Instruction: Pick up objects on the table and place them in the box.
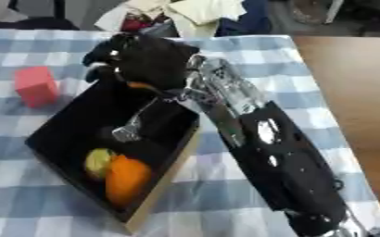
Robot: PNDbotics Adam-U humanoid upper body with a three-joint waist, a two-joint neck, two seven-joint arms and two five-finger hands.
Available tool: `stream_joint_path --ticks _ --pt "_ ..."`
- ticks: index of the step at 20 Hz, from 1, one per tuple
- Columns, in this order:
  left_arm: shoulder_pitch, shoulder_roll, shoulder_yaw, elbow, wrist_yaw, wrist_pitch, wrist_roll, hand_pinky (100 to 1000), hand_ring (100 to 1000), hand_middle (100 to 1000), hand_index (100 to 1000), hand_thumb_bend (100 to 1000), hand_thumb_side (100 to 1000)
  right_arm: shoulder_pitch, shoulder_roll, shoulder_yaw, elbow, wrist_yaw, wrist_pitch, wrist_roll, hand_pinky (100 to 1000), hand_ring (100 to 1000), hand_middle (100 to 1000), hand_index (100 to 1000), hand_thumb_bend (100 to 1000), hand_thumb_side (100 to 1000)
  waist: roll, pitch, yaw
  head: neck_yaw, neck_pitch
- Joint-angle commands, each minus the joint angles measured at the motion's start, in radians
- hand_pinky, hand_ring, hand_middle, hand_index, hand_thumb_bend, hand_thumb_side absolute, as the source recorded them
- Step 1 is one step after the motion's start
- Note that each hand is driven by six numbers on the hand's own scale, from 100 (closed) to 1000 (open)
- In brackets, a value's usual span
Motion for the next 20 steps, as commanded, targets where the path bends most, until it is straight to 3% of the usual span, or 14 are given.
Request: stream_joint_path --ticks 1,5,10,14,17,20 --pt "0.001 0.104 0.037 -0.015 -0.030 0.090 0.013 505 745 692 788 108 905 -0.008 -0.056 -0.059 -0.084 -0.258 0.089 0.054 910 892 837 898 100 1000 0.008 -0.025 -0.001 0.001 0.010" --pt "0.011 0.208 0.062 -0.015 -0.059 0.247 -0.001 500 746 693 790 100 905 0.011 -0.102 -0.118 -0.169 -0.468 0.203 0.066 898 883 828 901 100 1000 0.011 -0.029 -0.004 0.005 0.014" --pt "0.007 0.335 0.076 -0.015 -0.054 0.379 -0.048 512 753 698 809 100 901 0.031 -0.146 -0.177 -0.236 -0.593 0.290 0.012 906 888 827 905 100 1000 0.012 -0.031 -0.006 0.006 0.018" --pt "-0.010 0.433 0.071 -0.015 -0.059 0.427 -0.127 527 762 704 826 100 902 0.044 -0.166 -0.209 -0.275 -0.636 0.339 -0.040 907 885 819 899 100 999 0.012 -0.032 -0.005 -0.006 0.026" --pt "-0.019 0.454 0.073 -0.015 -0.060 0.439 -0.162 527 762 704 826 100 902 0.047 -0.173 -0.213 -0.293 -0.650 0.361 -0.058 907 885 819 899 100 999 0.011 -0.032 -0.004 -0.010 0.028" --pt "-0.038 0.500 0.039 -0.014 -0.086 0.436 -0.195 569 780 725 857 100 909 0.051 -0.182 -0.240 -0.310 -0.671 0.383 -0.087 913 882 811 894 100 984 0.013 -0.028 -0.005 -0.005 0.048"
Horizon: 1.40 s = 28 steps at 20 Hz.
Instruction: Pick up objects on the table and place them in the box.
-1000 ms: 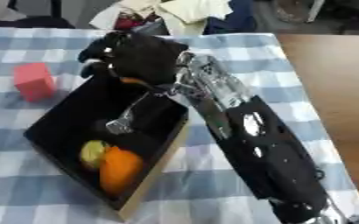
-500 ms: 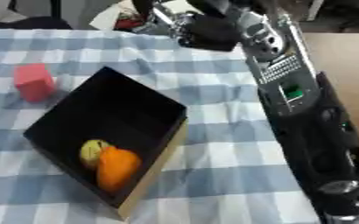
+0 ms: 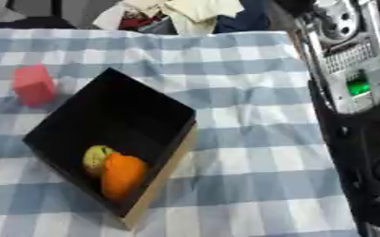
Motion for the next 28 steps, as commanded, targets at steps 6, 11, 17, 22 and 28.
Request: stream_joint_path --ticks 6,11,17,22,28 --pt "-0.087 0.168 -0.050 0.039 -0.064 -0.023 -0.114 612 791 735 876 100 914 -0.011 -0.051 -0.046 -0.059 -0.041 0.047 -0.087 915 881 809 895 100 975 0.004 -0.004 0.003 0.051 0.011" --pt "-0.134 0.192 -0.082 0.080 -0.107 -0.063 -0.198 660 806 747 893 100 926 -0.014 -0.062 -0.057 -0.075 -0.060 0.060 -0.130 918 879 805 893 100 963 0.005 0.009 0.005 0.077 0.007" --pt "-0.196 0.219 -0.152 0.165 -0.179 -0.111 -0.295 738 840 783 939 302 930 -0.019 -0.068 -0.059 -0.083 -0.060 0.068 -0.142 922 880 807 896 100 968 0.007 0.022 0.002 0.086 -0.021" --pt "-0.281 0.223 -0.213 0.270 -0.240 -0.175 -0.368 773 850 795 957 402 928 -0.025 -0.064 -0.057 -0.085 -0.056 0.069 -0.136 923 880 809 895 100 971 0.008 0.027 -0.002 0.088 -0.037" --pt "-0.369 0.199 -0.276 0.392 -0.324 -0.256 -0.456 804 857 808 984 486 906 -0.026 -0.058 -0.055 -0.089 -0.056 0.071 -0.131 924 879 808 896 100 971 0.013 0.030 -0.013 0.087 -0.047"
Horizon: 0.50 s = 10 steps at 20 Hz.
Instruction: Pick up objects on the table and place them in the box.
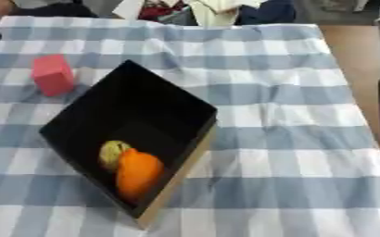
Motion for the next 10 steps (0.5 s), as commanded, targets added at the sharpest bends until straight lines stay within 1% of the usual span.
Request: stream_joint_path --ticks 1,5,10 --pt "-0.035 0.017 -0.019 0.056 -0.048 -0.035 -0.048 809 858 809 987 505 902 -0.021 -0.014 -0.006 -0.024 -0.001 0.000 0.005 925 880 808 896 100 971 0.005 -0.017 -0.001 0.001 -0.015" --pt "-0.068 -0.004 -0.046 0.125 -0.104 -0.056 -0.108 815 860 817 995 539 884 -0.018 -0.009 -0.005 -0.026 0.000 0.003 0.011 926 879 809 897 100 974 0.008 -0.017 -0.004 0.001 -0.023" --pt "-0.119 -0.038 -0.072 0.194 -0.132 -0.072 -0.181 822 869 829 1000 555 849 -0.016 -0.004 -0.005 -0.027 0.000 0.006 0.018 926 879 809 897 100 978 0.007 -0.018 -0.007 0.002 -0.028"
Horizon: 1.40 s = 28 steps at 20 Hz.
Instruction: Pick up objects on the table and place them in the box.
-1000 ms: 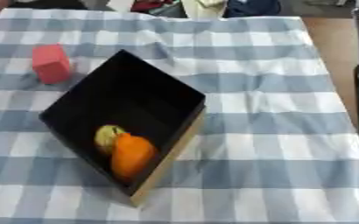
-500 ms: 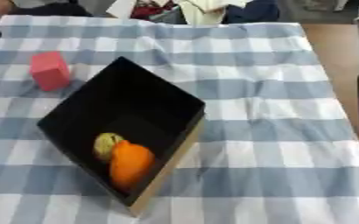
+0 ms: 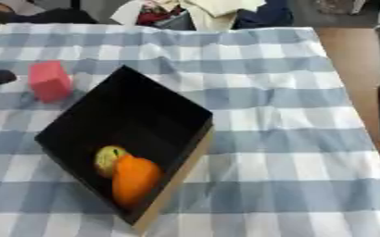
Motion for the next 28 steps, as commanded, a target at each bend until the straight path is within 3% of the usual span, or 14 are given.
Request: stream_joint_path --ticks 1,7,13,14,21,23,28 --pt "-0.043 0.003 -0.007 0.040 -0.011 -0.013 -0.047 823 873 833 1000 560 853 -0.017 -0.007 -0.005 -0.021 0.000 0.001 0.006 926 879 809 897 100 979 0.003 -0.020 -0.002 0.003 -0.013" --pt "-0.110 -0.048 -0.024 0.125 -0.008 -0.053 -0.139 849 904 867 1000 624 897 -0.018 -0.004 -0.004 -0.021 -0.002 0.004 0.017 927 876 807 896 100 985 0.004 -0.014 -0.013 0.012 -0.016" --pt "-0.156 -0.086 -0.012 0.175 -0.030 -0.045 -0.226 859 912 867 1000 654 902 -0.019 -0.006 -0.003 -0.020 -0.006 0.005 0.032 928 876 805 895 100 991 0.010 -0.007 -0.026 0.020 -0.026" --pt "-0.159 -0.088 -0.010 0.176 -0.031 -0.043 -0.240 878 919 848 1000 693 905 -0.019 -0.006 -0.004 -0.020 -0.007 0.005 0.034 929 875 802 896 100 996 0.010 -0.006 -0.027 0.020 -0.027" --pt "-0.199 -0.125 0.011 0.252 -0.108 0.037 -0.337 885 918 838 1000 739 900 -0.015 -0.010 -0.006 -0.018 -0.010 0.013 0.043 930 873 796 896 100 1000 0.018 0.003 -0.038 0.026 -0.037" --pt "-0.208 -0.134 0.024 0.251 -0.126 0.064 -0.364 862 919 838 1000 716 910 -0.014 -0.010 -0.006 -0.018 -0.013 0.015 0.045 930 872 793 897 100 1000 0.019 0.004 -0.040 0.027 -0.039" --pt "-0.219 -0.145 0.039 0.240 -0.108 0.125 -0.437 872 925 854 1000 723 894 -0.013 -0.012 -0.008 -0.017 -0.019 0.019 0.047 930 870 788 895 100 1000 0.020 0.007 -0.043 0.032 -0.045"
